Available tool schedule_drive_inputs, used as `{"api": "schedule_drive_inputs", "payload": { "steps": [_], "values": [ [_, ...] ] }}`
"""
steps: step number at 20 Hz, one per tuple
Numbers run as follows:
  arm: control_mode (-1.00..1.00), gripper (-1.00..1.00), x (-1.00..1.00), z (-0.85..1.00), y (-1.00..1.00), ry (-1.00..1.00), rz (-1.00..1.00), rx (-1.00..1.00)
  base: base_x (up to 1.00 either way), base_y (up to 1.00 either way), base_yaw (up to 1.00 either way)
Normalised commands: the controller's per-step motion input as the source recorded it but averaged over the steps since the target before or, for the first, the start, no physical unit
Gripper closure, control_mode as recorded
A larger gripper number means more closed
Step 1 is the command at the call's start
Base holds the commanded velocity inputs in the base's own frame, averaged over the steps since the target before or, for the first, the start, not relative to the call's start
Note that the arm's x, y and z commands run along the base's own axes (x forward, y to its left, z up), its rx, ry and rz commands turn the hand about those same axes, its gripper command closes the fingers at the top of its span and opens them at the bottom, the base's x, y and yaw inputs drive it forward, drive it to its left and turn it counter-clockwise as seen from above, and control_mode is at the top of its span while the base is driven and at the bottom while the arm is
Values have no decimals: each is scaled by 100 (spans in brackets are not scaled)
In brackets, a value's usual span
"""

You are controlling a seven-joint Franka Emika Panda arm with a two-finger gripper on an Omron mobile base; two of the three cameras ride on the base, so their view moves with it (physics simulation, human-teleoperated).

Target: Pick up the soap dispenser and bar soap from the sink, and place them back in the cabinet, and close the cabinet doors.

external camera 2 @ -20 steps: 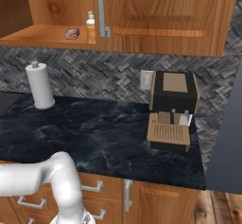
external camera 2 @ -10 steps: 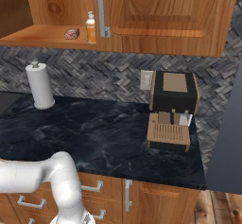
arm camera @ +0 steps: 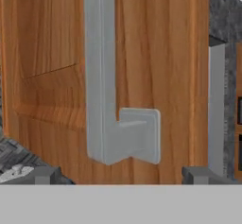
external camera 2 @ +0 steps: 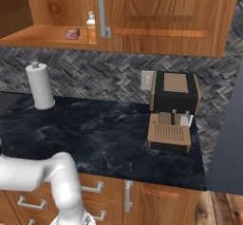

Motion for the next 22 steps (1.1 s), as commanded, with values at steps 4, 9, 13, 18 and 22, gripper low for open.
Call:
{"api": "schedule_drive_inputs", "payload": {
  "steps": [4, 9, 13, 18, 22],
  "values": [
    [-100, -100, 51, 0, -24, 0, 0, 0, 0, 0, 0],
    [-100, -100, 48, -2, -19, 0, 0, 0, 0, 0, 0],
    [-100, -100, 46, -4, -15, -1, 0, 0, 0, 0, 0],
    [-100, -100, 42, -7, -15, -1, 0, 0, 0, 0, 0],
    [-100, -100, 47, -10, -24, -2, 0, 0, 0, 0, 0]
  ]
}}
